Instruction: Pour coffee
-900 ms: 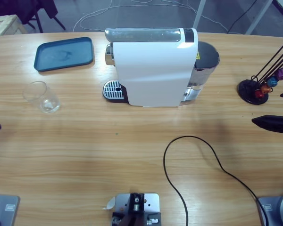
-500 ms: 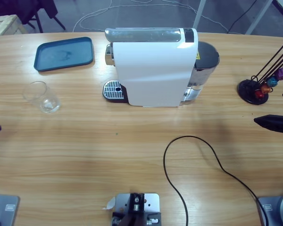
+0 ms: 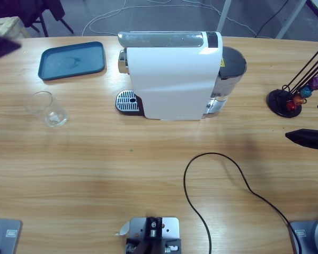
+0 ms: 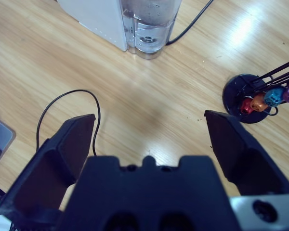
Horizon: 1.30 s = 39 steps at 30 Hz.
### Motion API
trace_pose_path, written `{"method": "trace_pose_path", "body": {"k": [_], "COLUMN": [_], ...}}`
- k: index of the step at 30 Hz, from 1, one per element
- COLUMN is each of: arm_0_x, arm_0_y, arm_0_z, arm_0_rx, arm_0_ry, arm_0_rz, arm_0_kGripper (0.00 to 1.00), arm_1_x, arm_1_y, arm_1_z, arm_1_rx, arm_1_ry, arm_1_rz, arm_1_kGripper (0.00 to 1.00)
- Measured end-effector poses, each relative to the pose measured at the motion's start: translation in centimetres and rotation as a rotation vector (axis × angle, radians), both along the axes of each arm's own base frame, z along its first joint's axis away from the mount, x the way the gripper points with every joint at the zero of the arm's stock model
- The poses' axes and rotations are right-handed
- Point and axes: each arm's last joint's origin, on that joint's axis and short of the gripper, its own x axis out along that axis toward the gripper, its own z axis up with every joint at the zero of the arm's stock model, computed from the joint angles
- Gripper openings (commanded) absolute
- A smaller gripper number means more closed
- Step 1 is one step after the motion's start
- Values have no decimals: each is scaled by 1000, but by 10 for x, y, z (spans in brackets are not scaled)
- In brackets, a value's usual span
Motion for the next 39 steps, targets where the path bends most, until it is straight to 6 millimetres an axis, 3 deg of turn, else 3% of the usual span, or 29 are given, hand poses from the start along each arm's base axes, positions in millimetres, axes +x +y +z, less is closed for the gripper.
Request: {"method": "trace_pose_path", "body": {"k": [4,9,10,11,15,28,31,39], "arm_0_x": [37,85,102,106,125,147,152,158], "arm_0_y": [-17,-39,-48,-50,-61,-81,-84,-90], "arm_0_z": [-10,-30,-38,-41,-47,-77,-75,-65], "arm_0_rx": [-167,-342,-387,-392,-411,-438,-445,-461], "arm_0_ry": [179,360,410,421,438,562,560,535], "arm_0_rz": [106,120,110,109,112,0,-12,-32], "arm_0_kGripper": [1000,992,888,767,734,716,304,265], "arm_1_x": [0,0,0,0,0,0,0,0], "arm_1_y": [0,0,0,0,0,0,0,0], "arm_1_z": [0,0,0,0,0,0,0,0], "arm_1_rx": [0,0,0,0,0,0,0,0], "arm_1_ry": [0,0,0,0,0,0,0,0], "arm_1_rz": [0,0,0,0,0,0,0,0], "arm_1_kGripper": [1000,1000,1000,1000,1000,1000,1000,1000]}}
